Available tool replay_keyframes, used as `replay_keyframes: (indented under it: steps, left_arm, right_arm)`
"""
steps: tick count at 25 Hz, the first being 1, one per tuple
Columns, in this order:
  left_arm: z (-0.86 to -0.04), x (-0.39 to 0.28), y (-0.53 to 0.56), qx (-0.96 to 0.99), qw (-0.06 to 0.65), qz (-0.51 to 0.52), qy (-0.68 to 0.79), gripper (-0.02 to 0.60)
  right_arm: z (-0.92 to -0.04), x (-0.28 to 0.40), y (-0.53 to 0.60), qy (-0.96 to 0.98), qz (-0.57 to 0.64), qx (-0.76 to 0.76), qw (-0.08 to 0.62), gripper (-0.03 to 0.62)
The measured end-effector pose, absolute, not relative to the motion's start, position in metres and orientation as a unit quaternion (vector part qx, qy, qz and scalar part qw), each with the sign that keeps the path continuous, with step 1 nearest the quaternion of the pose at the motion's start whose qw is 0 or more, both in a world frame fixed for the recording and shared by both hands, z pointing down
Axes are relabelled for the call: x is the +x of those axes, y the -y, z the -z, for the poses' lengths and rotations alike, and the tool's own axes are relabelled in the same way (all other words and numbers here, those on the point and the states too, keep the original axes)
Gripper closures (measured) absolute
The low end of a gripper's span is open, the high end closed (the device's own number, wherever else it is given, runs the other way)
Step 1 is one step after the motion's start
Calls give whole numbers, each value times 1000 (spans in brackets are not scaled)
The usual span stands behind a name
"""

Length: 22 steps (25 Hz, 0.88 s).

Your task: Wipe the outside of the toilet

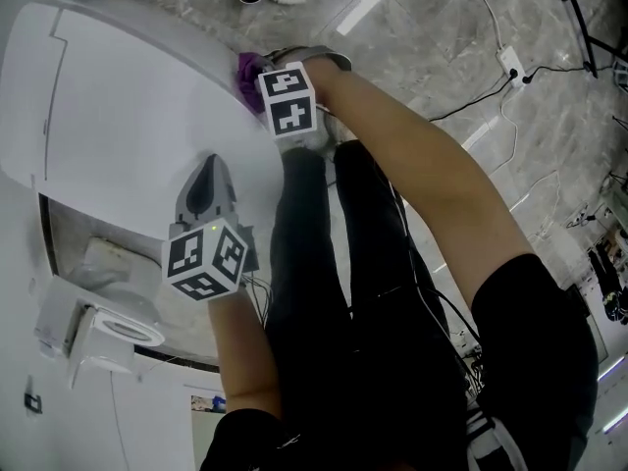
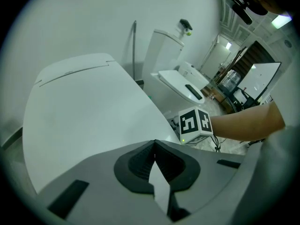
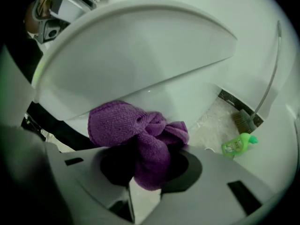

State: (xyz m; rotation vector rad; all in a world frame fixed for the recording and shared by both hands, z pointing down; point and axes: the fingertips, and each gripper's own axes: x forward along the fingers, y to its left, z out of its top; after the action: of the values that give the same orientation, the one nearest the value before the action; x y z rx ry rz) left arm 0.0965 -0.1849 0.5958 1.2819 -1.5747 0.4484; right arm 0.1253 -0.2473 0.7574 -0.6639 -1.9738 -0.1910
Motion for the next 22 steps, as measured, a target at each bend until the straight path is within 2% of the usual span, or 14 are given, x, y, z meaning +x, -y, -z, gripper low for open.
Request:
replay_keyframes:
  steps: [9,13,22]
  left_arm:
    - [-593,171,155,498,489,-180,693,575]
    - [-590,181,127,456,488,-175,723,575]
    - [-582,214,57,385,515,-145,752,575]
  right_arm:
    - [-748,179,203,840,35,-260,475,473]
    - [-741,195,184,848,18,-264,460,473]
    - [-729,216,145,833,18,-277,478,473]
